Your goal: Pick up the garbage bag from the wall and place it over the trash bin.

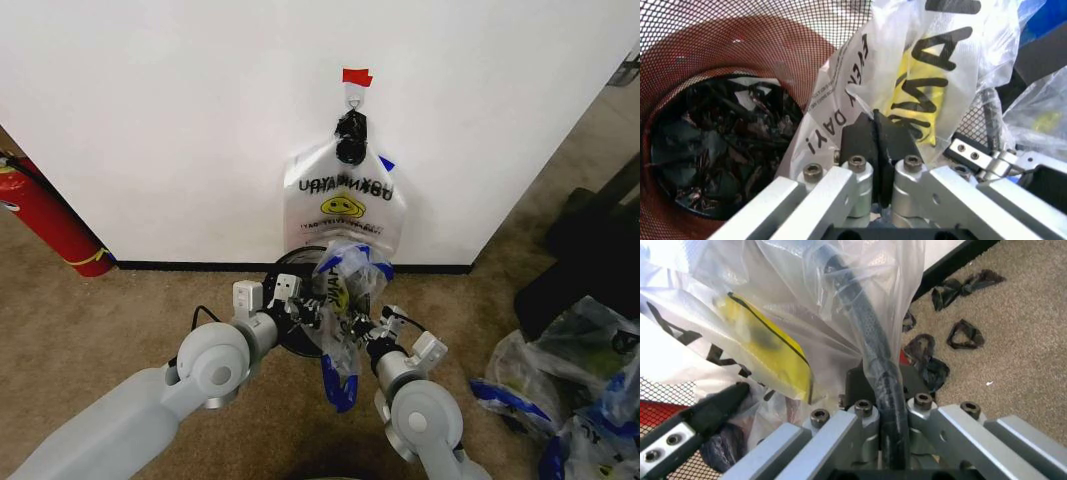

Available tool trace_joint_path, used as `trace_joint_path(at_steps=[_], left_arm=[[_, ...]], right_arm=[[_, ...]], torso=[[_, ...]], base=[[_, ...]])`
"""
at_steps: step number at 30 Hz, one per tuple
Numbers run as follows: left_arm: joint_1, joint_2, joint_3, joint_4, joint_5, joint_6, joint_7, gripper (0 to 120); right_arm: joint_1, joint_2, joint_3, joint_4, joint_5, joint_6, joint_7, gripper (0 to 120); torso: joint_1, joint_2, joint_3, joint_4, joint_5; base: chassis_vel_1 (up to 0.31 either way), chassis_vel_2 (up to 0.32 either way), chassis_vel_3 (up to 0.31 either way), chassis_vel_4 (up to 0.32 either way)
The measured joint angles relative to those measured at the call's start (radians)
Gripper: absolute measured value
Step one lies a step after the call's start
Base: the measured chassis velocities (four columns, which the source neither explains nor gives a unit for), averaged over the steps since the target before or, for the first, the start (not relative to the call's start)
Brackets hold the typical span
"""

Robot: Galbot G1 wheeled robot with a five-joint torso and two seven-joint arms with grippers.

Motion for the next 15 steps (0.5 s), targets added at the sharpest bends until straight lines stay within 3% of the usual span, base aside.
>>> trace_joint_path(at_steps=[8, 15], left_arm=[[-0.004, -0.002, 0.002, -0.007, 0.01, -0.018, 0.005, 0], [0.022, 0.058, -0.062, -0.102, -0.006, -0.025, -0.005, 0]], right_arm=[[-0.002, 0.002, 0.004, 0.002, 0.001, 0.0, 0.005, 0], [-0.009, -0.003, 0.041, -0.003, 0.015, 0.004, 0.006, 0]], torso=[[0.0, 0.0, 0.0, -0.0002, -0.0001], [0.0, 0.0, 0.0, 0.0, 0.0]], base=[[0.0, 0.0, 0.0, 0.0], [0.0, 0.0, 0.0, 0.0]])
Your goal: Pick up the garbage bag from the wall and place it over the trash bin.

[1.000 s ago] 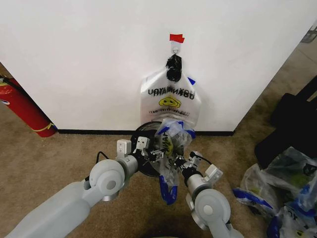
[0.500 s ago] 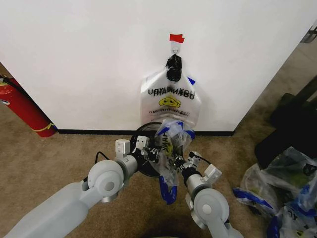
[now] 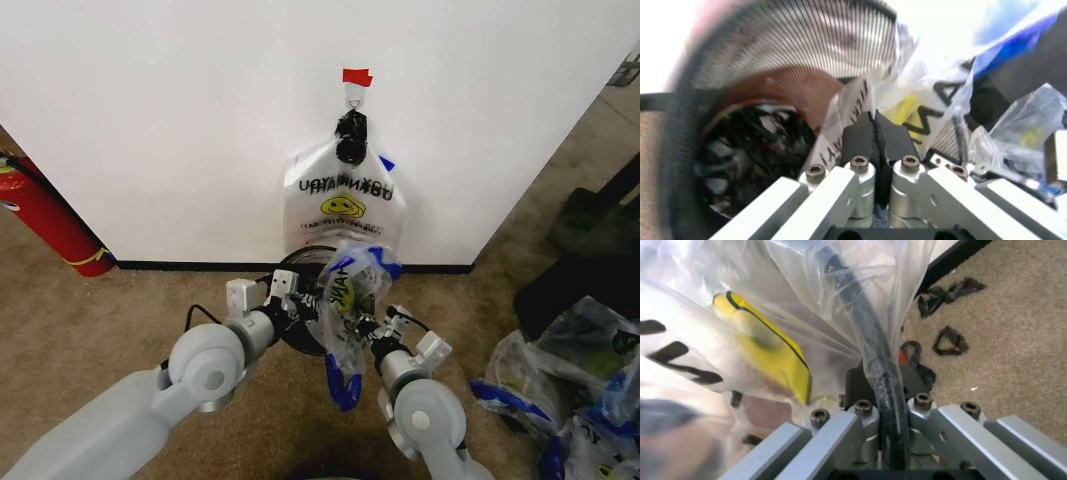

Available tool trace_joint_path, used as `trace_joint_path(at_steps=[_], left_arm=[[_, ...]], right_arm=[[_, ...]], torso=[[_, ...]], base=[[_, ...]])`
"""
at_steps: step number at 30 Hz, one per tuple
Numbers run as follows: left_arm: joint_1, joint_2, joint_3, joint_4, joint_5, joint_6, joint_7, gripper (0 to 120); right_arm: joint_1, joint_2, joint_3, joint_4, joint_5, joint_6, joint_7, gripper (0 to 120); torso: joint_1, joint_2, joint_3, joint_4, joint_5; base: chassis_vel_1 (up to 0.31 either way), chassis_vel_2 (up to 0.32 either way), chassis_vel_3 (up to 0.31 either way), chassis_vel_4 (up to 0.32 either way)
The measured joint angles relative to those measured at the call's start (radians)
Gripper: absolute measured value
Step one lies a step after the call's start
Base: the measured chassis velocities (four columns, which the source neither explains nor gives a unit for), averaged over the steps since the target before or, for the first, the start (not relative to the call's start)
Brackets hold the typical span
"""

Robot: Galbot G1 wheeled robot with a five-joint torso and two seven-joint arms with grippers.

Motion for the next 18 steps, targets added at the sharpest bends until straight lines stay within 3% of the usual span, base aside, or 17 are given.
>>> trace_joint_path(at_steps=[18], left_arm=[[-0.002, 0.148, -0.102, -0.023, -0.072, -0.01, -0.008, 0]], right_arm=[[-0.011, -0.019, 0.069, 0.015, 0.032, 0.0, 0.004, 0]], torso=[[0.0, 0.0, 0.0, -0.0001, -0.0001]], base=[[0.0, 0.0, 0.0, 0.0]])
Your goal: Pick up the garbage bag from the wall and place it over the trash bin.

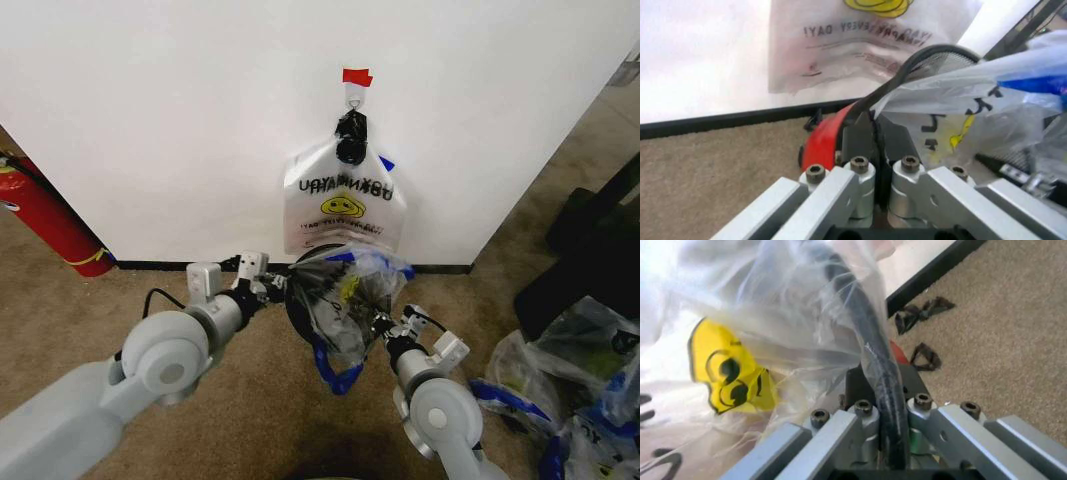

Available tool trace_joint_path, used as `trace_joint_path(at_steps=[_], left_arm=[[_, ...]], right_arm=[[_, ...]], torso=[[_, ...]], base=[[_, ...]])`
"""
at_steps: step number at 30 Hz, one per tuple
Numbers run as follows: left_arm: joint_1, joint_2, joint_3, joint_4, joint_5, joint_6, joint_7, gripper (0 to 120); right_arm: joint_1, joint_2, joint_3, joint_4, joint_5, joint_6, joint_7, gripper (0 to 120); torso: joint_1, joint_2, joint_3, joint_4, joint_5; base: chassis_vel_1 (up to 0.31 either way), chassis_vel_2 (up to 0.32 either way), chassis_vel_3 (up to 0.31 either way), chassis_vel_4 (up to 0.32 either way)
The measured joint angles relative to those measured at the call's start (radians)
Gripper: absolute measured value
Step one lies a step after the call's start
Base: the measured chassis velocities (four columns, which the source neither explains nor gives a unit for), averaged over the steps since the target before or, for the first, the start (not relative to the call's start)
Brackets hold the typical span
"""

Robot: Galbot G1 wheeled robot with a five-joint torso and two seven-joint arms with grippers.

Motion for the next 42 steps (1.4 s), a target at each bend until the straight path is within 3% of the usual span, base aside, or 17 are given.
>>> trace_joint_path(at_steps=[13, 18, 23, 29, 35, 42], left_arm=[[0.038, 0.09, -0.034, 0.056, -0.017, 0.002, 0.021, 0], [0.0, 0.044, 0.016, 0.128, 0.077, -0.048, 0.056, 0], [-0.022, 0.017, 0.035, 0.168, 0.104, -0.094, 0.085, 0], [0.0, 0.027, 0.034, 0.141, 0.122, -0.112, 0.081, 0], [0.031, 0.06, 0.01, 0.067, 0.15, -0.058, 0.019, 21], [0.118, 0.092, -0.085, -0.011, 0.205, -0.007, -0.012, 44]], right_arm=[[-0.009, -0.017, 0.041, 0.03, 0.098, -0.025, -0.032, 0], [-0.031, -0.047, 0.034, 0.055, 0.109, -0.085, -0.072, 0], [-0.041, -0.069, 0.024, 0.057, 0.1, -0.116, -0.082, 0], [-0.049, -0.096, 0.025, 0.058, 0.078, -0.122, -0.085, 0], [-0.029, -0.089, 0.031, 0.058, 0.081, -0.112, -0.065, 0], [-0.017, -0.077, 0.043, 0.049, 0.088, -0.106, -0.047, 0]], torso=[[0.0, 0.0, 0.0, 0.0, 0.0001], [0.0, 0.0, 0.0, -0.0002, -0.0003], [0.0, 0.0, 0.0, -0.0002, 0.0001], [0.0, 0.0, 0.0, -0.0001, 0.0], [0.0, 0.0, 0.0, 0.0, 0.0001], [0.0, 0.0, 0.0, 0.0, 0.0]], base=[[0.0, 0.0, 0.0, 0.0], [0.0, 0.0, 0.0, 0.0], [0.0, 0.0, 0.0, 0.0], [0.0, 0.0, 0.0, 0.0], [0.0, 0.0, 0.0, 0.0], [0.0, 0.0, 0.0, 0.0]])
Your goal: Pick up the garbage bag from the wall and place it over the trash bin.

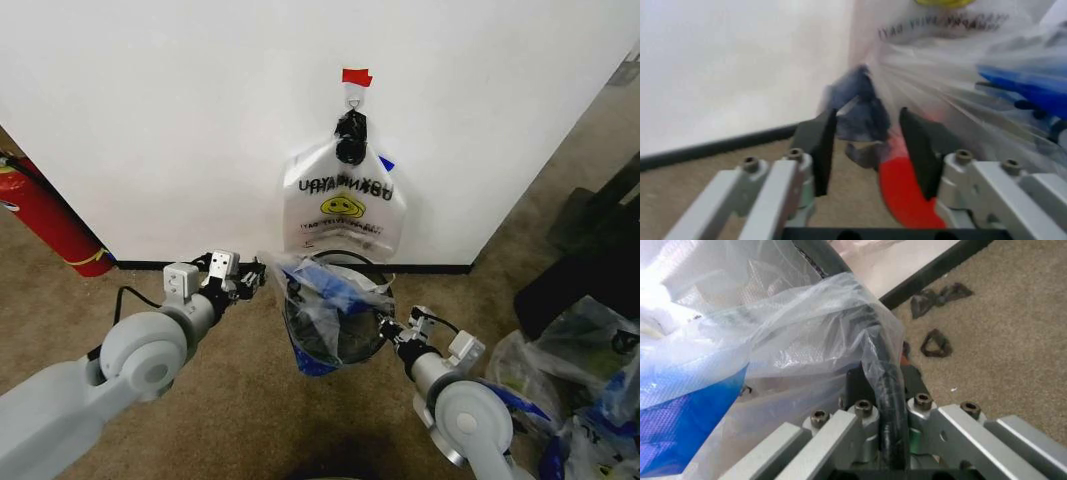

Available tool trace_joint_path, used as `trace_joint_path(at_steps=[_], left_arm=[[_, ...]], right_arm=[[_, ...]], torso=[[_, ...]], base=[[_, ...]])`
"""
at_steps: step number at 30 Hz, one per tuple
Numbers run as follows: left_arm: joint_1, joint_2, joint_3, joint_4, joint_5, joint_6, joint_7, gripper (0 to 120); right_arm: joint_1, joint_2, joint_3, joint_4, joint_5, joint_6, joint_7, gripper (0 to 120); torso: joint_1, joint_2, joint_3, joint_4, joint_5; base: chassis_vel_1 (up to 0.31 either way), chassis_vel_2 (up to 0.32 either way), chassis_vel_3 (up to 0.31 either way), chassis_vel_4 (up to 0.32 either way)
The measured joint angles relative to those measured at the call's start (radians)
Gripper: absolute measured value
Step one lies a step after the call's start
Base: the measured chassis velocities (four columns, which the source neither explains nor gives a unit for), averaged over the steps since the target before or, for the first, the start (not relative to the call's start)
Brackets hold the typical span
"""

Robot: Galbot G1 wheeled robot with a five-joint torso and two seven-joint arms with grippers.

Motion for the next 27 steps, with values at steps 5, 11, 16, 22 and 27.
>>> trace_joint_path(at_steps=[5, 11, 16, 22, 27], left_arm=[[0.045, 0.024, -0.029, -0.074, 0.151, -0.036, 0.016, 63], [0.011, 0.034, 0.117, -0.121, 0.457, -0.123, 0.181, 86], [-0.022, 0.032, 0.17, -0.111, 0.594, -0.145, 0.32, 99], [-0.031, 0.032, 0.187, -0.096, 0.611, -0.098, 0.428, 98], [-0.038, 0.026, 0.187, -0.064, 0.641, -0.075, 0.463, 86]], right_arm=[[-0.003, 0.003, 0.016, 0.002, 0.006, 0.001, 0.026, 0], [-0.005, -0.002, 0.017, 0.014, 0.005, -0.007, 0.047, 0], [-0.001, -0.008, -0.003, 0.017, 0.002, -0.014, 0.051, 0], [0.028, -0.021, -0.052, -0.002, 0.003, -0.018, 0.049, 0], [0.025, -0.028, -0.066, -0.003, 0.003, -0.02, 0.047, 0]], torso=[[0.0, 0.0, 0.0, 0.0001, 0.0002], [0.0, 0.0, 0.0, -0.0001, 0.0], [0.0, 0.0, 0.0, -0.0004, 0.0], [0.0, 0.0, 0.0, 0.0001, 0.0001], [0.0, 0.0, 0.0, -0.0001, -0.0002]], base=[[0.0, 0.0, 0.0, 0.0], [0.0, 0.0, 0.0, 0.0], [0.0, 0.0, 0.0, 0.0], [0.0, 0.0, 0.0, 0.0], [0.0, 0.0, 0.0, 0.0]])
